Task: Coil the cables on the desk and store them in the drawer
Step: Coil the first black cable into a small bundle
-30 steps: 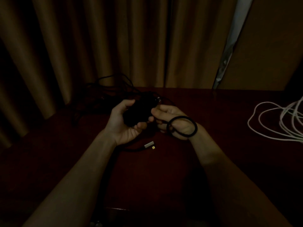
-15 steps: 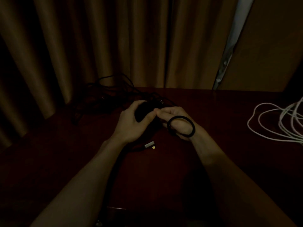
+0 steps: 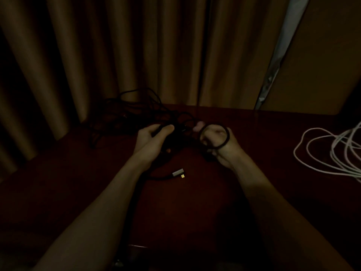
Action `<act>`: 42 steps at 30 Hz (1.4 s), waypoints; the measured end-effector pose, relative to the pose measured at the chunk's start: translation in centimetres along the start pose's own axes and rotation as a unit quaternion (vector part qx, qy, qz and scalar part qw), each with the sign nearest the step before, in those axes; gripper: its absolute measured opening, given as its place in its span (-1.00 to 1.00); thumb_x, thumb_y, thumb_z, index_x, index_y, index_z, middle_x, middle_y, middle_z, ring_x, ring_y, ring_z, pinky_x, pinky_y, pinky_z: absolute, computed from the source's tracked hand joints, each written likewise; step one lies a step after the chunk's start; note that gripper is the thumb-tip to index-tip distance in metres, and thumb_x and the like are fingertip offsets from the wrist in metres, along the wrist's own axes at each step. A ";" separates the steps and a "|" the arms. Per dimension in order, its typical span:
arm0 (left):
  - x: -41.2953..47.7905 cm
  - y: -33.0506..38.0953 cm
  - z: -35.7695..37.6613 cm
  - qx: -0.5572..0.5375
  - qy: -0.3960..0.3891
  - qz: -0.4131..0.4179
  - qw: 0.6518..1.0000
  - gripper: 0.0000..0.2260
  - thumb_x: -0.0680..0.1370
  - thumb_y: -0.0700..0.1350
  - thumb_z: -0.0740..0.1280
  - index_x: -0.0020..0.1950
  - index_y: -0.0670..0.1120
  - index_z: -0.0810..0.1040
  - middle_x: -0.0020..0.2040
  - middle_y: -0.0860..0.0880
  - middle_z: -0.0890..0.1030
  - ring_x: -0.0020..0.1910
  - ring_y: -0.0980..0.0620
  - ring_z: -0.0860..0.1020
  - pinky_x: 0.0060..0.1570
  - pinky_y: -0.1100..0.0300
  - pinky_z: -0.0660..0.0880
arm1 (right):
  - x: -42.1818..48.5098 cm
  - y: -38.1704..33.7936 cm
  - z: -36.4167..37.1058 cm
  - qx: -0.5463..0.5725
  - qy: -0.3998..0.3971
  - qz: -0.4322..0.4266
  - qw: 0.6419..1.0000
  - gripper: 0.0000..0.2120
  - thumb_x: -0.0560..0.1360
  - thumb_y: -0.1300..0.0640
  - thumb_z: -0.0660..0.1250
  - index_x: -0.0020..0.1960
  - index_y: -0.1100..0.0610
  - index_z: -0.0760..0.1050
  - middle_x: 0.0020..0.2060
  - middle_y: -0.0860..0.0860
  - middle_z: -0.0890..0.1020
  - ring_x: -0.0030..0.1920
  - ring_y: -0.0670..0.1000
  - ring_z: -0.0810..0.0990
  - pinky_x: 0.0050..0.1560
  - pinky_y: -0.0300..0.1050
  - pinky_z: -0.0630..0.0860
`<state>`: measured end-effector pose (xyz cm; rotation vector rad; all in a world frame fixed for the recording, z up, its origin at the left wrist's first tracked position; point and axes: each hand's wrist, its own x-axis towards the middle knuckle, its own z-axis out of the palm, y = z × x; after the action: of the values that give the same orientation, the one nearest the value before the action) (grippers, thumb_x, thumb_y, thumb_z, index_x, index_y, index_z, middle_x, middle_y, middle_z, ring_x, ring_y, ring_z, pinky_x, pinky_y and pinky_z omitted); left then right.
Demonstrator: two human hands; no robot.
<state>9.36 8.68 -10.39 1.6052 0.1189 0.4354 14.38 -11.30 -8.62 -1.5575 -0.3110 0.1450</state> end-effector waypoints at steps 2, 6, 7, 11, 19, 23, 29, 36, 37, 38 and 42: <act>0.0 -0.1 0.3 0.012 0.012 -0.001 1.000 -0.81 0.59 0.05 0.45 0.03 -0.06 0.71 -0.10 0.04 0.75 -0.12 -0.02 0.73 -0.25 0.10 0.64 | 0.3 0.0 -0.4 0.055 0.118 -0.003 0.992 -0.79 0.64 0.29 0.23 0.05 0.17 0.64 -0.29 0.00 0.59 -0.45 -0.16 0.50 -0.53 -0.32 0.35; -0.2 -0.2 0.6 0.069 0.029 0.001 0.997 -0.78 0.57 0.10 0.46 0.06 -0.03 0.70 -0.11 0.00 0.74 -0.26 -0.04 0.71 -0.24 0.07 0.65 | -0.3 0.2 -0.3 -0.012 0.218 -0.065 0.974 -0.79 0.65 0.27 0.24 0.15 0.03 0.57 -0.02 -0.01 0.63 -0.07 -0.11 0.63 -0.16 -0.32 0.59; -0.4 -0.1 0.6 0.074 0.039 -0.002 0.996 -0.77 0.56 0.11 0.47 0.07 -0.02 0.70 -0.09 0.00 0.74 -0.24 -0.03 0.72 -0.23 0.07 0.66 | -0.5 0.2 -0.2 -0.045 0.249 -0.085 0.964 -0.74 0.63 0.29 0.24 0.18 -0.01 0.56 0.06 -0.03 0.61 0.04 -0.08 0.63 0.00 -0.24 0.63; -1.3 1.1 0.2 0.090 0.079 -0.001 0.993 -0.74 0.56 0.12 0.47 0.15 -0.01 0.67 -0.01 0.04 0.72 -0.20 0.07 0.73 -0.25 0.18 0.64 | -2.4 -1.7 -0.1 -0.049 0.407 -0.130 0.903 -0.63 0.53 0.42 0.17 0.22 0.10 0.52 0.10 -0.06 0.47 0.12 -0.04 0.53 0.19 -0.13 0.53; -2.7 4.4 0.4 0.149 0.065 0.036 0.986 -0.76 0.53 0.13 0.50 0.13 0.06 0.65 0.00 0.12 0.69 -0.05 0.18 0.67 -0.04 0.19 0.63 | -4.6 -2.0 2.6 -0.363 0.102 -0.350 0.858 -0.71 0.56 0.17 0.37 0.27 0.14 0.56 0.20 0.03 0.58 0.26 0.03 0.47 0.22 -0.06 0.43; -2.8 6.1 0.5 0.138 0.041 0.048 0.988 -0.75 0.52 0.09 0.52 0.12 0.01 0.68 0.01 0.07 0.71 -0.01 0.12 0.68 -0.05 0.19 0.61 | -4.4 -2.6 2.6 -0.407 0.022 -0.301 0.862 -0.68 0.62 0.05 0.37 0.34 0.11 0.54 0.24 0.02 0.62 0.33 0.02 0.47 0.28 -0.03 0.43; -3.9 8.7 0.8 -0.010 -0.001 -0.001 1.000 -0.82 0.58 -0.01 0.47 0.05 -0.11 0.71 -0.05 -0.08 0.74 -0.06 -0.05 0.73 -0.16 0.13 0.64 | -4.5 -4.4 2.5 -0.277 0.029 -0.221 0.935 -0.75 0.61 -0.09 0.37 0.12 0.08 0.58 -0.19 -0.03 0.69 -0.16 -0.07 0.66 -0.15 -0.10 0.56; -4.8 9.2 1.1 -0.140 -0.099 -0.112 0.979 -0.65 0.66 0.12 0.26 0.16 -0.13 0.65 -0.20 -0.06 0.64 -0.42 0.03 0.52 -0.40 0.21 0.40 | -5.2 -5.6 2.2 -0.143 -0.054 -0.098 0.983 -0.40 0.44 -0.43 0.35 -0.15 0.16 0.55 -0.42 0.01 0.63 -0.39 -0.09 0.59 -0.29 -0.20 0.44; -5.0 9.0 1.1 -0.144 -0.128 -0.127 0.973 -0.62 0.67 0.14 0.23 0.15 -0.12 0.66 -0.21 -0.06 0.64 -0.41 0.04 0.52 -0.37 0.21 0.37 | -5.2 -5.6 2.3 -0.138 -0.061 -0.087 0.985 -0.39 0.43 -0.45 0.33 -0.13 0.15 0.56 -0.41 0.00 0.65 -0.37 -0.08 0.61 -0.26 -0.18 0.46; -5.1 8.7 1.1 -0.151 -0.150 -0.140 0.967 -0.59 0.67 0.16 0.21 0.16 -0.12 0.66 -0.18 -0.07 0.66 -0.36 0.04 0.55 -0.32 0.21 0.38 | -5.1 -5.5 2.2 -0.131 -0.070 -0.075 0.986 -0.42 0.45 -0.42 0.33 -0.11 0.14 0.57 -0.39 -0.01 0.67 -0.35 -0.09 0.63 -0.23 -0.17 0.49; -4.0 7.7 1.3 -0.140 -0.121 -0.145 0.972 -0.62 0.65 0.15 0.31 0.31 -0.08 0.64 0.18 -0.09 0.71 0.09 -0.04 0.70 0.03 0.12 0.57 | -4.9 -4.2 1.9 -0.058 -0.081 -0.042 0.994 -0.63 0.58 -0.21 0.36 -0.10 0.10 0.62 -0.28 -0.04 0.72 -0.27 -0.07 0.70 -0.26 -0.19 0.55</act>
<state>4.66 5.43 -3.74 1.3244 0.1004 0.0255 8.74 -10.94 -4.95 -1.6475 -0.5202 0.1903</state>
